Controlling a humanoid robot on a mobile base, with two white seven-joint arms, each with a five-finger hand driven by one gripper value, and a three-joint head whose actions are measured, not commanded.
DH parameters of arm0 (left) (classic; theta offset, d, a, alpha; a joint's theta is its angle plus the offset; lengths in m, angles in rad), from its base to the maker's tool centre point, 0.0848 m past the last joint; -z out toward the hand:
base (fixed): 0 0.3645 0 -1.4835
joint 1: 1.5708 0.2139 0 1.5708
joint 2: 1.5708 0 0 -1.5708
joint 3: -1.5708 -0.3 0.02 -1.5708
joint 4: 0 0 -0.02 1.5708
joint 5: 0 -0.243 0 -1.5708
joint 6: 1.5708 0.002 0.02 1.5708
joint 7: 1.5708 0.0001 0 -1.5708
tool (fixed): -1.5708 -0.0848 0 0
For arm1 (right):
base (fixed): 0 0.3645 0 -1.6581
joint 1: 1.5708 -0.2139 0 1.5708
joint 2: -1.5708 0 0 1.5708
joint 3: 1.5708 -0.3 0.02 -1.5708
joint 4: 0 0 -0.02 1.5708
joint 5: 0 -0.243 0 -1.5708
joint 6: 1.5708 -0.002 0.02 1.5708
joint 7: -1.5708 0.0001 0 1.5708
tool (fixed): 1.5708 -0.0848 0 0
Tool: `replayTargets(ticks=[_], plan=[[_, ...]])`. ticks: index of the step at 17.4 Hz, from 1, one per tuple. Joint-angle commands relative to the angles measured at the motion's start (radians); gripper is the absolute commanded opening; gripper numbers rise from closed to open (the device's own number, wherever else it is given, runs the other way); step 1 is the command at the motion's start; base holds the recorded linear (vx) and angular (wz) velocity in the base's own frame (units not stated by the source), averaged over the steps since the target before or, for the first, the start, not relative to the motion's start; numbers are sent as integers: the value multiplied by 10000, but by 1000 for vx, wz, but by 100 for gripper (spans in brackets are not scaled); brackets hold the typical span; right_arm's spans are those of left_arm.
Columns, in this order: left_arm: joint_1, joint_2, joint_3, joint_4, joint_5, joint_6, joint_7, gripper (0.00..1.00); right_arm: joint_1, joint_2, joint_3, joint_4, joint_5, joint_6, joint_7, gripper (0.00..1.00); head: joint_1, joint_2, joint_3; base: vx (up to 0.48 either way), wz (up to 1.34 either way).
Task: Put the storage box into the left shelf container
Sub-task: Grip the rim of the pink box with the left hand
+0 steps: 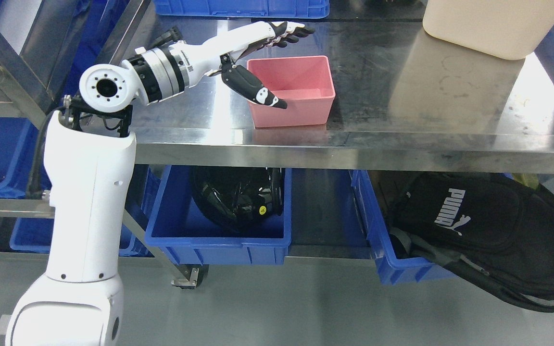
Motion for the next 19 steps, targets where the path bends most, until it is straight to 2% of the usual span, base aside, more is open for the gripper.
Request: replayTargets(ticks=[1, 7, 12, 17, 19], plan=[[-689, -282, -1591, 1272, -435, 464, -326, 93, 92, -175, -46, -175, 15, -3, -1, 100, 0, 0, 0, 0, 0], [-797, -282, -1683, 1793, -1722, 526, -893, 90, 92, -175, -46, -175, 15, -3, -1, 100, 0, 0, 0, 0, 0], [-966, -282, -1714, 2054, -1770, 526, -986, 85, 92, -175, -46, -175, 15, -3, -1, 100, 0, 0, 0, 0, 0], [-951, -282, -1423, 2346, -1755, 511, -986, 63, 92, -175, -46, -175, 15, -3, -1, 100, 0, 0, 0, 0, 0], [-951, -282, -995, 2361, -1739, 373, -970, 48, 92, -175, -46, -175, 15, -3, -1, 100, 0, 0, 0, 0, 0]])
